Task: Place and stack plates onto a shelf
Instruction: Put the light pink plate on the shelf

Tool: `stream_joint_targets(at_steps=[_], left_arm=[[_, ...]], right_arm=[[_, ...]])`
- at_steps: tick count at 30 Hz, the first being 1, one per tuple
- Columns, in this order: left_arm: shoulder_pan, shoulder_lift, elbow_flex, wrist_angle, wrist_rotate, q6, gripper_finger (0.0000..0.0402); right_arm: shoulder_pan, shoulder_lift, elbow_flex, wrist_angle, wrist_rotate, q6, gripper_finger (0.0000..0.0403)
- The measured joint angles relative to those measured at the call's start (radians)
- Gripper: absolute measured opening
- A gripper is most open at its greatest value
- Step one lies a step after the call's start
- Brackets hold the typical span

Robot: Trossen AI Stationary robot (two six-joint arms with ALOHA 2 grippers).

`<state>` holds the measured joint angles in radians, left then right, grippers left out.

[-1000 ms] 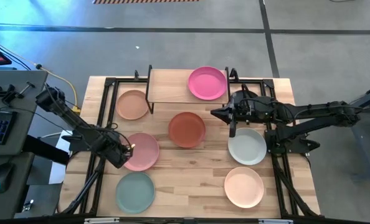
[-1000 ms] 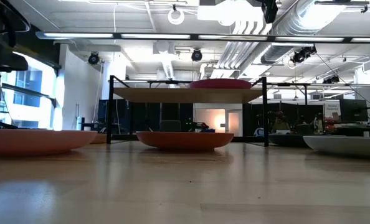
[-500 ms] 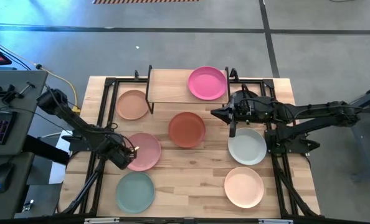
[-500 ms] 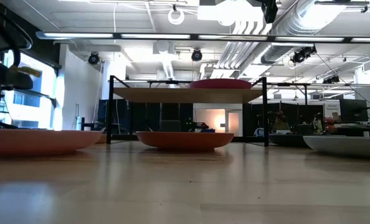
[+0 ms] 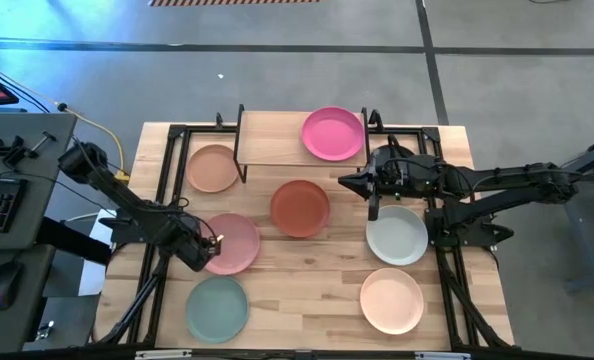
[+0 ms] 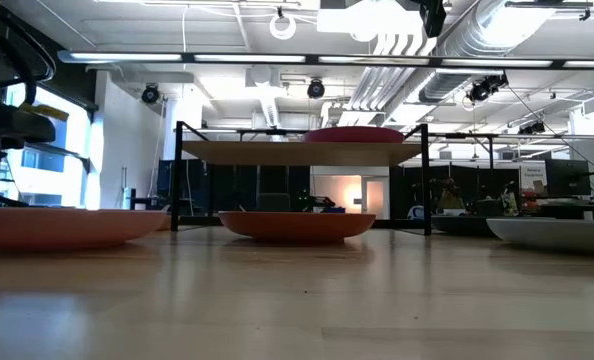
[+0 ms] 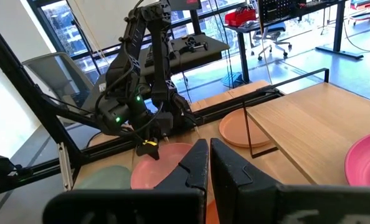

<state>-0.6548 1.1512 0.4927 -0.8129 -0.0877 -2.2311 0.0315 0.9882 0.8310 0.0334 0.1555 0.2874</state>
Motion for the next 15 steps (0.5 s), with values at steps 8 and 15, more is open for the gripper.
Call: stream_joint_targets(at_steps=[8,15], left_arm=[[0.000,-0.062,0.002,-0.019,-0.049,0.016,0.0008],[0.000,-0.124,0.001,-0.029,-0.056,0.050,0.0002]], right_arm=[[0.000,0.000,0.000,0.000,0.000,0.003,0.0000],[0.000,0.000,0.000,0.000,0.000,0.003,0.0000]])
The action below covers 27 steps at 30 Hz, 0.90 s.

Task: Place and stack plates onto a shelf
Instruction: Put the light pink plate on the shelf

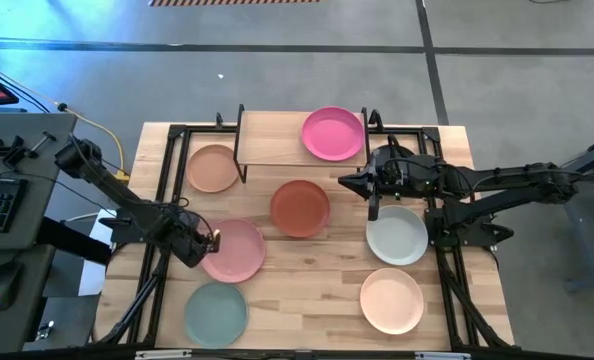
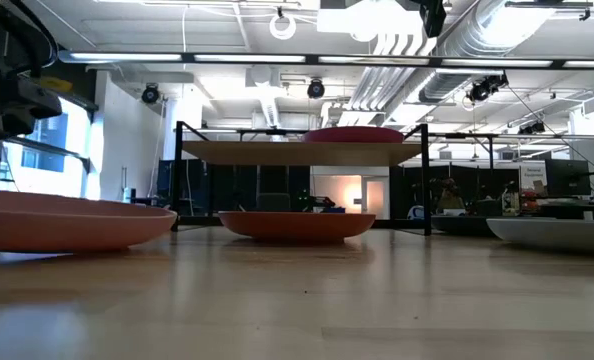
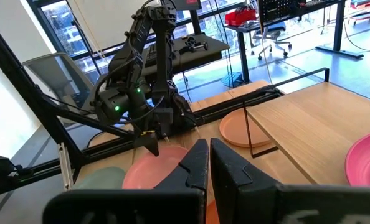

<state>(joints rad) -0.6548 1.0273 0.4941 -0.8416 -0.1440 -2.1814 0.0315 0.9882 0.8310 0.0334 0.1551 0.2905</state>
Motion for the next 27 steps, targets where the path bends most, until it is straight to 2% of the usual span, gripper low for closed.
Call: stream_joint_targets(at_steps=[14,27], left_arm=[[0.000,-0.132,0.007,-0.004,-0.051,0.065,0.0001],[0.001,-0.154,0.158,0.000,-0.047,0.276,0.0000]], right_arm=[[0.000,0.000,0.000,0.000,0.000,0.000,0.0000],[0.000,0.000,0.000,0.000,0.000,-0.002,0.0000]])
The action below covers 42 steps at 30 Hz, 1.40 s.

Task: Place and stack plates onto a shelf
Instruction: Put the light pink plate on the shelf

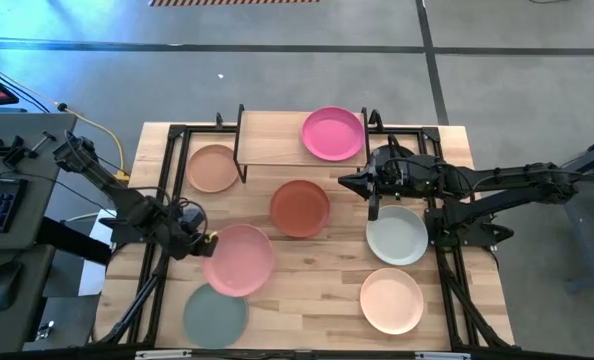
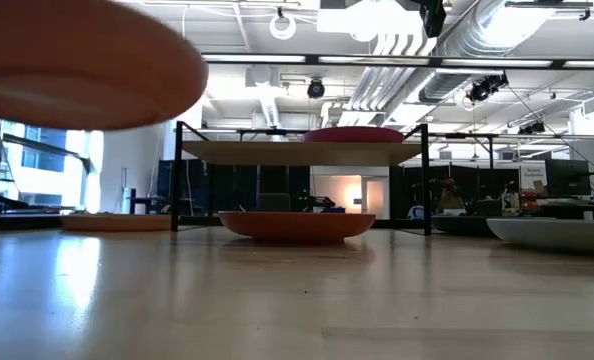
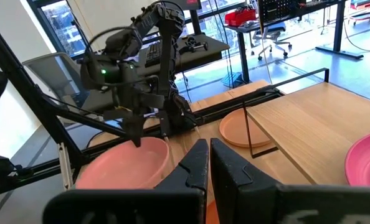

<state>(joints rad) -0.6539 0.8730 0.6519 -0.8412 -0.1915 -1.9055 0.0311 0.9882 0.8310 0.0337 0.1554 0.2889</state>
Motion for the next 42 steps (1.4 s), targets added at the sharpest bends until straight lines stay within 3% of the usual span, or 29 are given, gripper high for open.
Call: stream_joint_targets(at_steps=[7,21,35,42], left_arm=[[0.057,0.059,0.109,0.000,-0.003,0.109,0.0000],[0.296,0.234,0.394,-0.004,0.010,0.522,0.0000],[0.516,0.258,0.484,-0.056,0.185,0.742,0.0000],[0.669,0.264,0.544,-0.088,0.216,0.896,0.0000]], right_arm=[[0.000,0.000,0.000,0.000,0.000,0.025,0.0000],[0.000,0.000,0.000,0.000,0.000,0.024,0.0000],[0.018,0.000,0.000,0.008,-0.021,0.025,0.0000],[0.018,0.000,0.000,0.009,-0.008,0.025,0.0000]])
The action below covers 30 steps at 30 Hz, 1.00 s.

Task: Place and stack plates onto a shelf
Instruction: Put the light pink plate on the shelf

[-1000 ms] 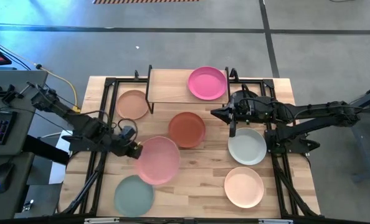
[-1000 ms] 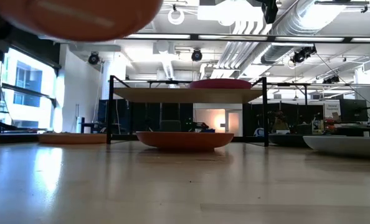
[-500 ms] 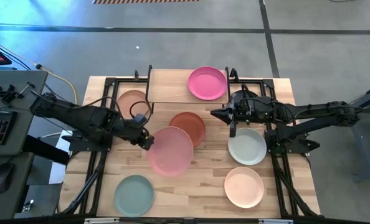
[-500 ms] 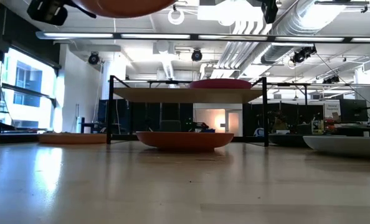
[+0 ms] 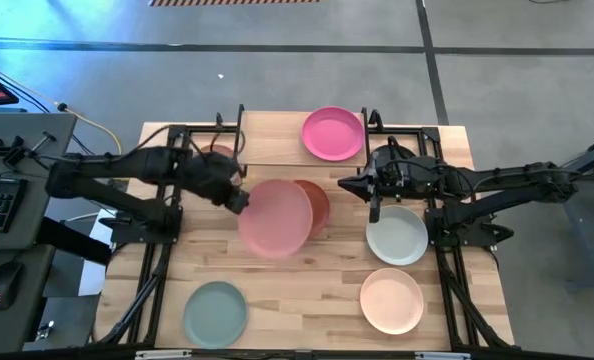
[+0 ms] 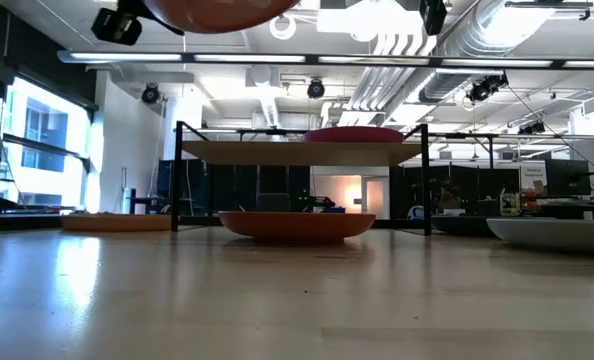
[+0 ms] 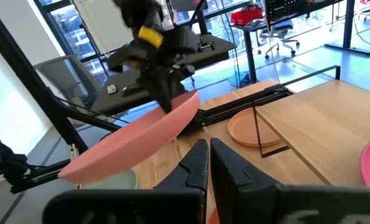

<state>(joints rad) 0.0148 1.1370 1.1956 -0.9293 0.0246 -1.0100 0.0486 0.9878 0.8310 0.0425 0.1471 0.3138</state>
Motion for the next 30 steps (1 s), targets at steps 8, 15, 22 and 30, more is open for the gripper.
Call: stream_joint_targets(at_steps=[8,15,22,30], left_arm=[[0.193,0.004,0.028,0.000,-0.011,0.146,0.0000],[0.356,0.009,0.028,0.006,-0.040,0.236,0.0000],[0.463,0.083,0.028,0.071,-0.048,0.270,0.0000],[0.517,0.158,0.058,0.107,-0.011,0.301,0.0000]], right_arm=[[0.000,0.001,0.000,0.041,0.000,0.026,0.0000],[0.000,0.002,0.000,0.045,0.004,0.026,0.0000],[0.000,0.050,0.000,0.151,0.038,0.051,0.0000],[-0.022,0.182,0.094,0.215,0.086,0.139,0.0000]])
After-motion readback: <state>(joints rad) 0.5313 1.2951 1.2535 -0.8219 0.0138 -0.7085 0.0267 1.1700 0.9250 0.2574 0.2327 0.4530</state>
